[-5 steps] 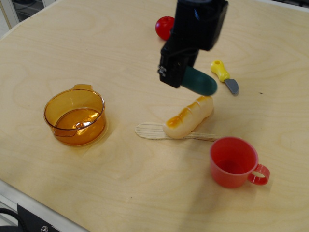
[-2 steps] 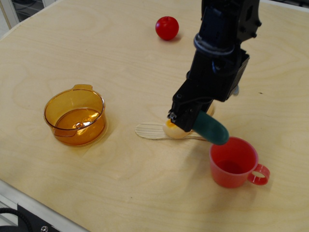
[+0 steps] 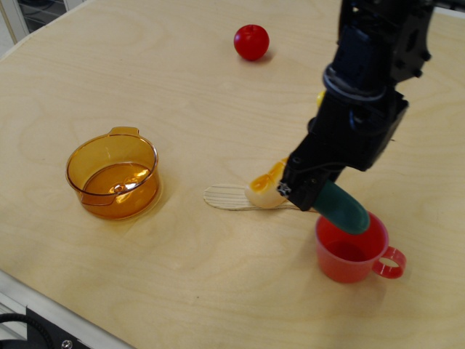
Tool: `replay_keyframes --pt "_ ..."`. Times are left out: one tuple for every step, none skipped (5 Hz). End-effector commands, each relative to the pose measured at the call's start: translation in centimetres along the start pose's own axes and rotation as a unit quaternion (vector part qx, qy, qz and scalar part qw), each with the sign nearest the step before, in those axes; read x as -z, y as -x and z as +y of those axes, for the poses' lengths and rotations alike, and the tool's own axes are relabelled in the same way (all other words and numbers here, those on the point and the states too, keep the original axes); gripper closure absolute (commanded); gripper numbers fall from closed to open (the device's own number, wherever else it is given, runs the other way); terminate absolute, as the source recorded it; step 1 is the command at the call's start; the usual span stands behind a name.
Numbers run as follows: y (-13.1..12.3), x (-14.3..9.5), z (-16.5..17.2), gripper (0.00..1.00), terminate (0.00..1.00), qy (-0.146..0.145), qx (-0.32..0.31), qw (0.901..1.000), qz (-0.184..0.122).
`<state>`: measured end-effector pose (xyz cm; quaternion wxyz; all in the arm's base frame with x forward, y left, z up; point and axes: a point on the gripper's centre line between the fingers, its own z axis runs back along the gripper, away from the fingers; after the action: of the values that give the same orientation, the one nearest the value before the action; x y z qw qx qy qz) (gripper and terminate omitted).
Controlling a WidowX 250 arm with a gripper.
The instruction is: Put cucumber in cup
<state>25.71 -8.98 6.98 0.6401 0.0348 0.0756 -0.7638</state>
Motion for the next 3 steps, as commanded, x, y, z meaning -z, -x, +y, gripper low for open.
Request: replay_keyframes --pt "-0.75 -0.44 1.15 1.0 0.0 -0.013 -0.008 0.9998 0.013" --pt "-1.13 -0.26 1.45 0.0 0.0 -0.011 -0.009 0.9997 0.018" --pt "-0.94 -0.33 1.76 0.0 0.0 -0.012 -0.015 0.9995 0.024"
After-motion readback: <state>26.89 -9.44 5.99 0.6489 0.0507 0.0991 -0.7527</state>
